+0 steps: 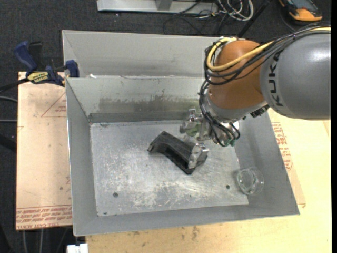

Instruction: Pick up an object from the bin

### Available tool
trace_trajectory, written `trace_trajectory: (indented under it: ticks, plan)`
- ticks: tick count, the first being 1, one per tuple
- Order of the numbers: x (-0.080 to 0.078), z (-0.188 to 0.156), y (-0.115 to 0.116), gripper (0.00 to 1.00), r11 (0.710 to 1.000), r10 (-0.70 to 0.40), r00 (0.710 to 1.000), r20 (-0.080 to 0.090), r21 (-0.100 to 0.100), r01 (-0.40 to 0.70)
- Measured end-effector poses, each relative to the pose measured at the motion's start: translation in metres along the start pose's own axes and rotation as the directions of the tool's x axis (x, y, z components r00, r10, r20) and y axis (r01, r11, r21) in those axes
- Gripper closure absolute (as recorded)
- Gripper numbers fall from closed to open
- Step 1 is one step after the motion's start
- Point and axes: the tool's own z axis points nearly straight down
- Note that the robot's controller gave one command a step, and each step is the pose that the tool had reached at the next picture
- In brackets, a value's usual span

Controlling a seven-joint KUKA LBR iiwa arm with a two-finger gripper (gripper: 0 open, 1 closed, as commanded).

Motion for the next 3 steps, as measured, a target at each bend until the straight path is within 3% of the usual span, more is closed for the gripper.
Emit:
trace_trajectory:
  ticks: [1, 2, 3]
  plan:
    - [-0.011, 0.052, 0.004, 0.0, 0.997, -0.083, 0.996, 0.014, 0.0, 0.083]
    - [-0.007, 0.068, 0.008, 0.0, 0.998, -0.07, 0.998, 0.005, -0.001, 0.07]
    - [-0.029, 0.089, -0.004, 1.0, 1.0, -0.011, 1.0, -0.011, -0.004, 0.011]
